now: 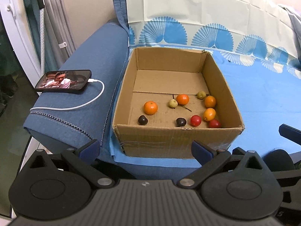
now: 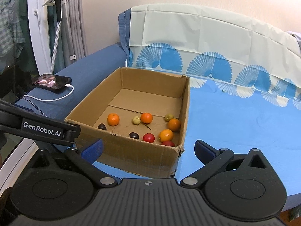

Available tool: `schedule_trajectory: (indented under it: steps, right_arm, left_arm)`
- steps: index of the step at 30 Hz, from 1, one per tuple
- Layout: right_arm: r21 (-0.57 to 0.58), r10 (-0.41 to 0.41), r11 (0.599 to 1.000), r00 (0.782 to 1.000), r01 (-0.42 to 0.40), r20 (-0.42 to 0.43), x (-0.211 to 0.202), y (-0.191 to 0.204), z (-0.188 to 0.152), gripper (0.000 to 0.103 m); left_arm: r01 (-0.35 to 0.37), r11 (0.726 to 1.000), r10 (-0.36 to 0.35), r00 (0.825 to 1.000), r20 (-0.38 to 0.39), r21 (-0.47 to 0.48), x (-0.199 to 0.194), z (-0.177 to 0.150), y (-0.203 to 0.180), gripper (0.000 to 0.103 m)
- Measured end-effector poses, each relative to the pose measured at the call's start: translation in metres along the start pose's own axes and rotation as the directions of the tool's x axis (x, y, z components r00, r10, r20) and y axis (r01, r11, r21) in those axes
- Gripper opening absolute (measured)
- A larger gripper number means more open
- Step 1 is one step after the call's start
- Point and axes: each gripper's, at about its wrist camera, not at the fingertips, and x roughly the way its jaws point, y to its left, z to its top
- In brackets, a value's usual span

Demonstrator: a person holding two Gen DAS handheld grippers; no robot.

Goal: Organize fruits

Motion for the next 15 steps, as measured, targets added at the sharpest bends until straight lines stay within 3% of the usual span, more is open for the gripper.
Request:
schedule_trajectory:
  steps: [15]
  right_arm:
    - [0.005,-0.007,1.000,1.000,0.007,0.012,-0.0073,-0.0002,-0.0010,0.102]
  left_arm:
    - [-0.014,1.000,0.014,1.000,0.006,0.003,-0.0043,-0.0003,0.0015,0.103]
